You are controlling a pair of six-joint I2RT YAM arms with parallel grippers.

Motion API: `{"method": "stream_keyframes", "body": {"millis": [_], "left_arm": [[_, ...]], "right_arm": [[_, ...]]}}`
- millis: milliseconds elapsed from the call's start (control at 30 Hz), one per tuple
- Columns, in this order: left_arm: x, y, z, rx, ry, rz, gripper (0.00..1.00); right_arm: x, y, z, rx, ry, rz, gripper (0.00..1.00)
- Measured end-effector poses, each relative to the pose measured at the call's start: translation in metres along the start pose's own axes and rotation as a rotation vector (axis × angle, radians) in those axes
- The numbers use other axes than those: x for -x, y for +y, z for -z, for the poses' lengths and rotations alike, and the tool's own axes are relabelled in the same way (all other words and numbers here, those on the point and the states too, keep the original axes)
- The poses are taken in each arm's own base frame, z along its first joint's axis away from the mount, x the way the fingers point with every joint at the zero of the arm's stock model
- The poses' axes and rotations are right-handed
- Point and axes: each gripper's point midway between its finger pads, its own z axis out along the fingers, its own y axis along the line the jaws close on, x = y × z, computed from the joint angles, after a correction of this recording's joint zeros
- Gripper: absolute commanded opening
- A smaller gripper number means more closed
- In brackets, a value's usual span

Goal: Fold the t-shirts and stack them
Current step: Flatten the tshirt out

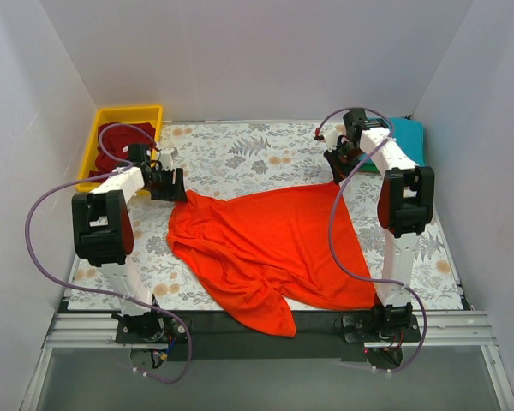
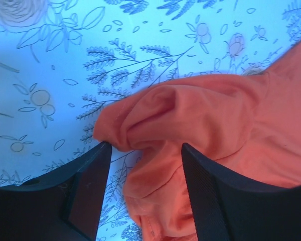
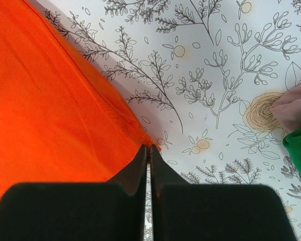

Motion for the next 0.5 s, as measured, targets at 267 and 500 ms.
{"method": "stream_keyframes", "body": {"millis": [267,500], "left_arm": [[0.003,-0.018,-0.008,-0.076,0.020,0.012,0.63],[-0.009,-0.018,0.001,-0.017,0.036,0.059,0.62]], "right_arm": [[-0.001,-0.001,0.000,-0.004,0.003,0.000,0.01],[-0.002,0.000,-0.001,-0.004,0.008,0.000,0.01]]}}
